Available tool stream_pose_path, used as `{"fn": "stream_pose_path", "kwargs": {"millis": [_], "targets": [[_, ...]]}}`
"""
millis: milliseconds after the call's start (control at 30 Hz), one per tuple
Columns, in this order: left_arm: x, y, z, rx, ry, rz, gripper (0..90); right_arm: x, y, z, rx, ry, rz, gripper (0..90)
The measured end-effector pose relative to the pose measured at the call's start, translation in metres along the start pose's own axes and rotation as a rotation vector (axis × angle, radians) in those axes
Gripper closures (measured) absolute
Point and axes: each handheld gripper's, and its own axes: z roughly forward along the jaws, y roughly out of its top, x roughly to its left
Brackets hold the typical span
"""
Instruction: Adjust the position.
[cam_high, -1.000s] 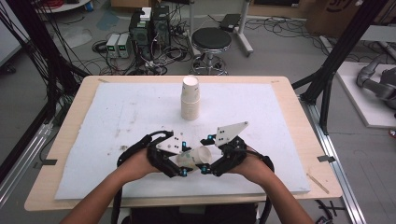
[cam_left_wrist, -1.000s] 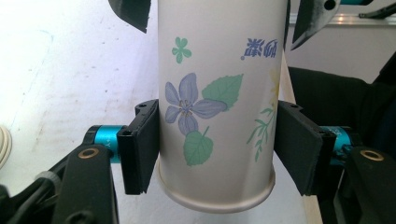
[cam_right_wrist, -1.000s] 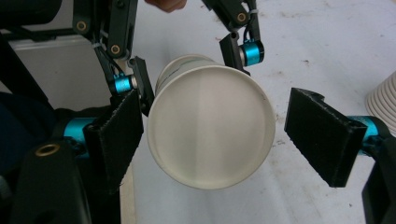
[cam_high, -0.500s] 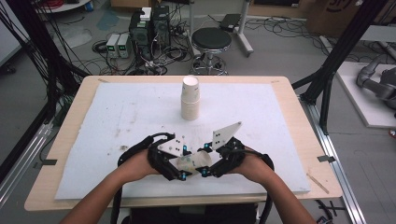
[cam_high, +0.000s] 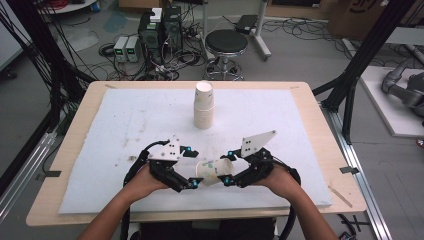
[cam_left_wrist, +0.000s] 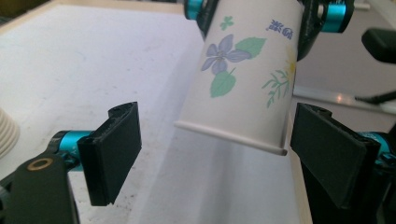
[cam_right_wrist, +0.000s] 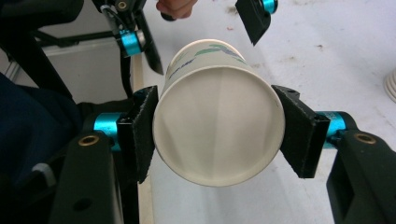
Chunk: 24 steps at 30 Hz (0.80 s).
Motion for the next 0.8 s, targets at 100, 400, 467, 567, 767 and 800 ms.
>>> {"fn": "stream_pose_path", "kwargs": {"millis": [100,400,467,567,767,800], "targets": [[-0.001,-0.003,-0.002,-0.049,-0.001,-0.014,16.3,0.001,-0.006,-0.004,-0.041,-0.003,0.015,36.7],[-0.006,-0.004,0.002,-0.136,-0.019,-0.015,16.3,0.004,-0.022,-0.009,-0.111,-0.008,0.045,36.7],[-0.007,-0.004,0.003,-0.139,-0.025,-0.011,16.3,0.004,-0.025,-0.009,-0.124,-0.009,0.047,36.7],[-0.008,-0.005,0.006,-0.149,-0.032,-0.018,16.3,0.005,-0.03,-0.011,-0.143,-0.008,0.059,36.8],[-0.01,-0.007,0.011,-0.164,-0.055,-0.02,16.3,0.006,-0.038,-0.011,-0.176,-0.002,0.077,36.8],[-0.01,-0.007,0.012,-0.165,-0.057,-0.021,16.3,0.006,-0.038,-0.011,-0.178,0.001,0.076,36.8]]}}
